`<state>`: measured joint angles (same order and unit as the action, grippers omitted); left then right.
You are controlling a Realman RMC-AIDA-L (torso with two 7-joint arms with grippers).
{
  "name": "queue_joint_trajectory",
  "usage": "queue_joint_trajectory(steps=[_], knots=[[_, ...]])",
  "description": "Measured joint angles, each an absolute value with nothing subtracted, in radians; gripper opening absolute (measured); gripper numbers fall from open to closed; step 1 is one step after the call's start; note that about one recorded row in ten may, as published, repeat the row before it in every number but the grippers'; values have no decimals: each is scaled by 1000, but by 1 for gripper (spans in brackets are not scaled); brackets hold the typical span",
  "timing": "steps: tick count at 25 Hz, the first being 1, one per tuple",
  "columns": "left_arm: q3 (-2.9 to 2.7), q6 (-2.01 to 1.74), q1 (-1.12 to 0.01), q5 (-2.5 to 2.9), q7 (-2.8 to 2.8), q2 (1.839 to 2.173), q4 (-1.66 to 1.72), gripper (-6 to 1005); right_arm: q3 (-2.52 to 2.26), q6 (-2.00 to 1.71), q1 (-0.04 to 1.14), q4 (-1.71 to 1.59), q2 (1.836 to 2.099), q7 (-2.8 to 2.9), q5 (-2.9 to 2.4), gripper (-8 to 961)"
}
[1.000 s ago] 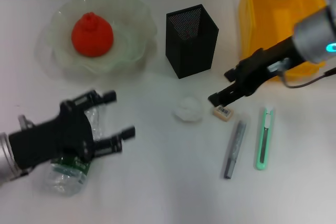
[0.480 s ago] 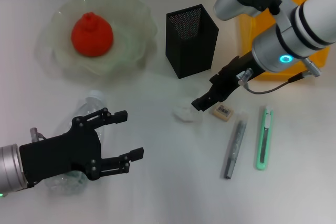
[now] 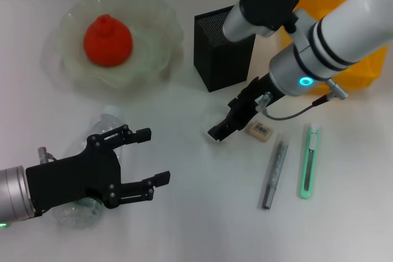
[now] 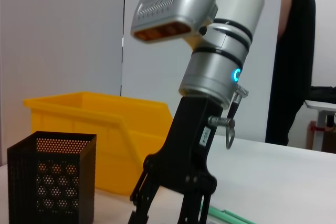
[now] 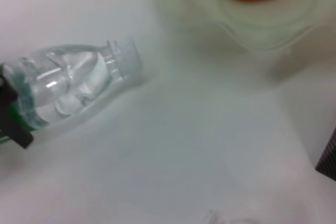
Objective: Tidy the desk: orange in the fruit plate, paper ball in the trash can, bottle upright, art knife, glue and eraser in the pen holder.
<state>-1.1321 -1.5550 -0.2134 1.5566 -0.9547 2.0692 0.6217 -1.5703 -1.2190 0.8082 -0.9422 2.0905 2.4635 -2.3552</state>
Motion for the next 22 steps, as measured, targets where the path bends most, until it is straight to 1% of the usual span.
queue_joint_trajectory(steps=[2,8,12,15,16,17,18,19,20,21,22], knots=[[-1132,-1551,-215,1557,-954,2069,621,843,-1594,-1182,839,-886,2091,2469,-2354,824],[-1140,-1545,-221,1557,-950,2069,607,843,-1598,-1148,846,-858,2091,2451,-2314,653],[-1140,-1540,-222,1557,-949,2069,599,843,-1592,-1150,839,-863,2091,2447,-2292,577],[-1140,-1540,-222,1557,-949,2069,598,843,-1575,-1186,810,-920,2086,2451,-2278,521],[-1140,-1540,-223,1557,-949,2068,598,843,-1539,-1231,776,-997,2084,2454,-2277,502],[-1140,-1540,-223,1557,-949,2068,598,843,-1539,-1231,776,-997,2084,2454,-2277,483],[-1140,-1541,-223,1557,-949,2068,598,843,-1467,-1304,726,-1116,2084,2455,-2280,464],[-1140,-1543,-223,1557,-949,2068,598,843,-1467,-1304,726,-1116,2084,2455,-2280,460],[-1139,-1546,-222,1557,-949,2068,598,843,-1426,-1339,703,-1172,2084,2455,-2281,456],[-1136,-1551,-221,1557,-949,2068,598,842,-1326,-1410,654,-1294,2083,2455,-2283,452],[-1136,-1551,-221,1557,-949,2068,598,842,-1326,-1410,654,-1294,2083,2455,-2283,449]])
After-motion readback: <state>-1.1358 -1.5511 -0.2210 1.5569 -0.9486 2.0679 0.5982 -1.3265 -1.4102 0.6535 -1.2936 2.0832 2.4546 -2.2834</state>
